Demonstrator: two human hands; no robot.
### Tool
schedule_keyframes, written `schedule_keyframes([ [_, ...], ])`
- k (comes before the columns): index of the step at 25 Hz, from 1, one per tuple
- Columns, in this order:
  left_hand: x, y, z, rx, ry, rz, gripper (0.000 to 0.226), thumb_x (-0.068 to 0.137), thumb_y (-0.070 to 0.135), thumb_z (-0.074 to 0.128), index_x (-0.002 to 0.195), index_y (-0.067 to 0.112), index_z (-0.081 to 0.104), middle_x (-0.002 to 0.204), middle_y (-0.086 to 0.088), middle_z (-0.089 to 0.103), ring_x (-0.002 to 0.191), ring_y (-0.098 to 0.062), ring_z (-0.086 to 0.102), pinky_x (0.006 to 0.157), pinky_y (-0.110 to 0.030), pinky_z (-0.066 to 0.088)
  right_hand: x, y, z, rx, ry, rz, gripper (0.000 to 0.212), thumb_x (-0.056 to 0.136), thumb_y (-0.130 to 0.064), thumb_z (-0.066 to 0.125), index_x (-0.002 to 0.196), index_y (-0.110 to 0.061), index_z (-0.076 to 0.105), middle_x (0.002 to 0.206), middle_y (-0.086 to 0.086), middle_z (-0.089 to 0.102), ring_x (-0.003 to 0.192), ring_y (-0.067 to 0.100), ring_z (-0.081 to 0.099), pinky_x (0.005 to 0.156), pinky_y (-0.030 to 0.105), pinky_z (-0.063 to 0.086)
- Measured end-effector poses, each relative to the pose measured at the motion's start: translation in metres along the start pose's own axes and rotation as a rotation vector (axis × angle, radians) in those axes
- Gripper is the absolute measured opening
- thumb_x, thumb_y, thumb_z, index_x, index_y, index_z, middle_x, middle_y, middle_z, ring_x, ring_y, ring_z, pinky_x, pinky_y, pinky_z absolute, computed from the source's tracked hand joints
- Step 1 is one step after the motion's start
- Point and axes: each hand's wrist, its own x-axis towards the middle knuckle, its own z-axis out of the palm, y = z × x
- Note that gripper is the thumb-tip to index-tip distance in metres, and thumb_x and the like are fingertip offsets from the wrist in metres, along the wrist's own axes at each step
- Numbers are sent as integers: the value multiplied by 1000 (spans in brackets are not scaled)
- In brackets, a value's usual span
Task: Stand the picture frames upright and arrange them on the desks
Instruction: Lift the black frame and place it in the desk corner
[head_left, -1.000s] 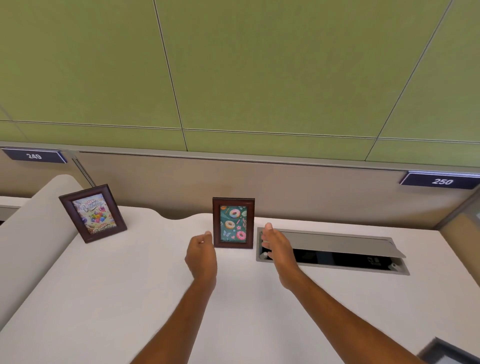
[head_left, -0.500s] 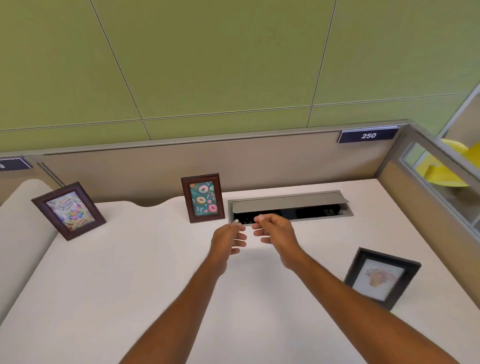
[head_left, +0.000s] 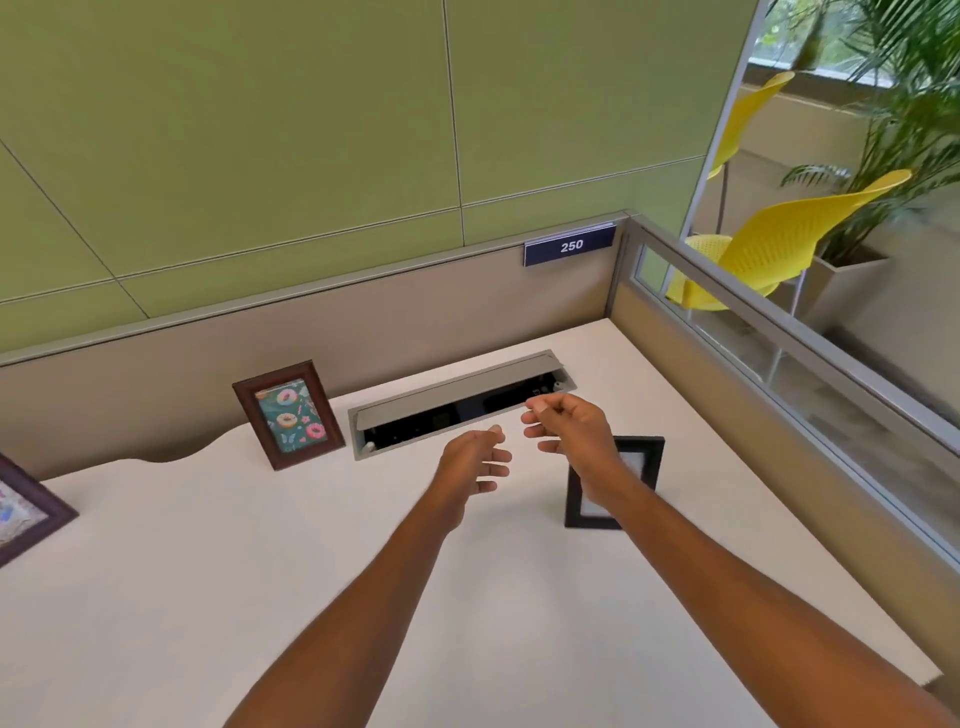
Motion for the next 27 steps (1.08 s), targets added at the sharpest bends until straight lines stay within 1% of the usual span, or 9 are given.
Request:
schedule_keyframes([
  [6,-4,-2,58,86,-78,-64,57,108,62,53,129,12,71,127,-13,77,120,-34,73,102,-48,58,-2,-10,-89,69,168,-23,20,106,-33,67,115,-19,78,101,-1,84,91,16,80,78,31,61],
  [10,-8,0,83,99,-89,-93,67,105,71,50,133,14,69,134,-11,71,127,-33,67,106,-49,55,-2,-4,-132,100,224,5,15,105,-31,68,108,-21,79,99,0,84,91,18,78,82,37,58],
  [13,-10,3,100,114,-93,-109,73,103,76,47,140,15,66,139,-9,68,129,-30,64,108,-48,53,-2,10,-151,112,256,42,16,102,-34,71,108,-21,79,104,1,83,103,28,77,87,41,57],
  [15,-9,2,109,127,-95,-129,77,103,78,42,142,15,65,141,-9,68,130,-30,62,109,-48,50,-5,24,-157,125,276,78,26,104,-39,69,113,-16,78,112,4,81,114,33,74,91,41,56],
  [17,-8,0,118,128,-97,-152,80,103,80,37,143,17,64,143,-9,68,133,-31,61,113,-51,47,-8,37,-159,98,249,142,42,106,-51,61,119,-13,74,122,7,77,118,31,71,97,42,54],
  [20,-6,-7,129,134,-101,-155,81,102,82,31,145,21,64,147,-8,67,140,-33,59,118,-54,42,-12,57,-155,55,110,280,64,105,-68,44,132,-15,67,130,9,73,122,30,67,112,51,50],
  [22,-3,-12,135,142,-90,-153,74,103,82,30,136,26,65,144,-5,67,140,-32,58,120,-56,41,-14,65,-149,45,37,325,68,104,-73,38,132,-19,67,127,7,75,121,30,68,113,52,51],
  [24,-1,-17,138,145,-81,-157,65,104,81,28,126,31,65,134,-2,67,138,-32,58,120,-57,40,-14,72,-146,40,26,341,65,104,-73,36,126,-21,69,121,5,78,119,29,70,108,50,54],
  [27,8,-26,139,106,-96,-158,57,104,81,31,113,38,67,126,2,69,133,-29,58,123,-59,37,-9,77,-144,47,23,364,69,103,-74,36,126,-19,70,120,8,79,118,30,71,106,49,55],
])
